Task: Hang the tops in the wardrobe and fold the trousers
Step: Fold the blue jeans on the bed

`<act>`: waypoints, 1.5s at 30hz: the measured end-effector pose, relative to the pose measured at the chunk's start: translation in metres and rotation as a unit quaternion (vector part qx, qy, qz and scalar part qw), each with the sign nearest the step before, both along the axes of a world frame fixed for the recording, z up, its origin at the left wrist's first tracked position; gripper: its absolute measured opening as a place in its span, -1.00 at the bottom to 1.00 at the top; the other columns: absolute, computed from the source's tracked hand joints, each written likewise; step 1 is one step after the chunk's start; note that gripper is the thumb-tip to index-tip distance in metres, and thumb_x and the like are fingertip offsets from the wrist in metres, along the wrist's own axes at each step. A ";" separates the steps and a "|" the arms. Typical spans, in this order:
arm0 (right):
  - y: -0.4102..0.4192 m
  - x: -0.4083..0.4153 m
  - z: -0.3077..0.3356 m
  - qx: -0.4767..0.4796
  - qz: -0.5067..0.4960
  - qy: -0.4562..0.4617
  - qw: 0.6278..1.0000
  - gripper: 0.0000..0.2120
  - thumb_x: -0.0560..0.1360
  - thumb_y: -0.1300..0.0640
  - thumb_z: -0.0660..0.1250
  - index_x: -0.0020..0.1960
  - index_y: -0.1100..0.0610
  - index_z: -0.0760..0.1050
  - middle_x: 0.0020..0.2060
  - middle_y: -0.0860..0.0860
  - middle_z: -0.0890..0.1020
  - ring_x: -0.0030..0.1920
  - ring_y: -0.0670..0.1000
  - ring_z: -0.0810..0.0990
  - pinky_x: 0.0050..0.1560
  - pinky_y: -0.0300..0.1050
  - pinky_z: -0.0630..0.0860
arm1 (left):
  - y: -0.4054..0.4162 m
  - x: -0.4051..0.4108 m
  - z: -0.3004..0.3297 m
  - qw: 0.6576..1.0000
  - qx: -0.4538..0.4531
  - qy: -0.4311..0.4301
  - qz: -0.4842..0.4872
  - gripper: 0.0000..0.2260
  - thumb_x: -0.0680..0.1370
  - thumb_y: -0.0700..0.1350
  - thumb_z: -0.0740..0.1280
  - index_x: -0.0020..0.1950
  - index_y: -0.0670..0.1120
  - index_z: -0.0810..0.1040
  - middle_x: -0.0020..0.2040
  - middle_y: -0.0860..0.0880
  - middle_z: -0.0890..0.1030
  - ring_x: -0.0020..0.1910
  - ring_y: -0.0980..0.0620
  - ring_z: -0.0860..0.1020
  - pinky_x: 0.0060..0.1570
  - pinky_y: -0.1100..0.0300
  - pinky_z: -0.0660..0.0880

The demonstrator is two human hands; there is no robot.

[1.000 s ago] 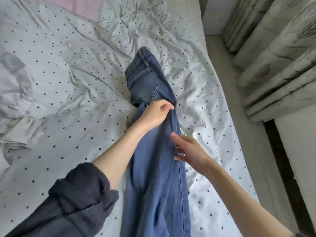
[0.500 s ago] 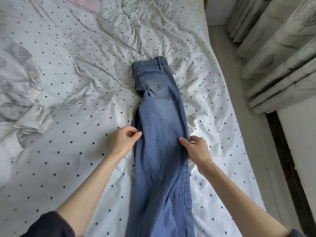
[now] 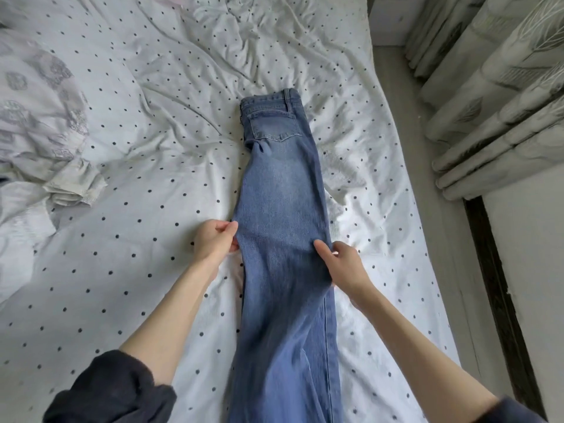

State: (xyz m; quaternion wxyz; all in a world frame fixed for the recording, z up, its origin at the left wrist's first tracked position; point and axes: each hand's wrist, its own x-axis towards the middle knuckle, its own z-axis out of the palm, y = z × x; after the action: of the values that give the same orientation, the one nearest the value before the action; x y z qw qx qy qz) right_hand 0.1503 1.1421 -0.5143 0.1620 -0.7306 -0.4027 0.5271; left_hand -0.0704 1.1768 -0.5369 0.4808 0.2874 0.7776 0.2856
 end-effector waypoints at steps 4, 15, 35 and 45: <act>-0.026 0.004 0.007 -0.117 -0.050 0.236 0.963 -0.66 0.54 -0.06 0.28 0.09 0.21 0.52 -0.08 0.02 0.66 -0.14 -0.06 0.65 -0.22 -0.24 0.54 | -0.023 -0.001 0.002 0.996 -0.017 -0.038 -0.085 -0.85 0.52 -0.11 0.38 -0.20 -0.14 0.50 -0.23 -0.11 0.58 -0.27 -0.03 0.52 -0.26 0.18 0.48; -0.087 0.018 -0.005 -0.017 0.092 0.017 0.995 -0.66 0.56 -0.02 0.26 0.02 0.30 0.47 -0.15 0.11 0.60 -0.14 0.08 0.58 -0.13 -0.01 0.55 | -0.065 0.008 -0.013 0.994 0.011 0.059 -0.093 -0.83 0.49 -0.13 0.40 -0.28 0.00 0.49 -0.21 -0.09 0.63 -0.17 -0.10 0.59 -0.01 -0.06 0.55; -0.162 0.029 -0.029 -0.061 0.192 -0.120 0.972 -0.73 0.60 -0.07 0.14 -0.14 0.10 0.34 -0.28 0.00 0.51 -0.30 0.05 0.49 -0.39 -0.17 0.37 | -0.108 0.010 -0.024 0.984 0.017 0.072 -0.163 -0.90 0.49 -0.13 0.40 -0.07 -0.11 0.52 -0.11 -0.10 0.62 -0.13 -0.04 0.57 0.02 0.04 0.50; -0.065 0.028 -0.006 0.053 0.079 -0.121 0.988 -0.65 0.56 -0.12 0.17 0.08 0.14 0.51 -0.15 0.03 0.65 -0.11 0.08 0.63 -0.14 -0.10 0.55 | -0.041 0.008 0.002 0.987 0.076 0.091 -0.108 -0.72 0.56 -0.12 0.31 0.24 -0.18 0.47 0.05 -0.12 0.58 0.08 -0.14 0.56 0.15 -0.06 0.49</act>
State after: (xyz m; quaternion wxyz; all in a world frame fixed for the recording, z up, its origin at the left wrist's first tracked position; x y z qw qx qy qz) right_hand 0.1781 1.0768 -0.5199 0.1089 -0.7451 -0.5030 0.4241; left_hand -0.0624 1.1360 -0.5347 0.4129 0.4300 0.7587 0.2626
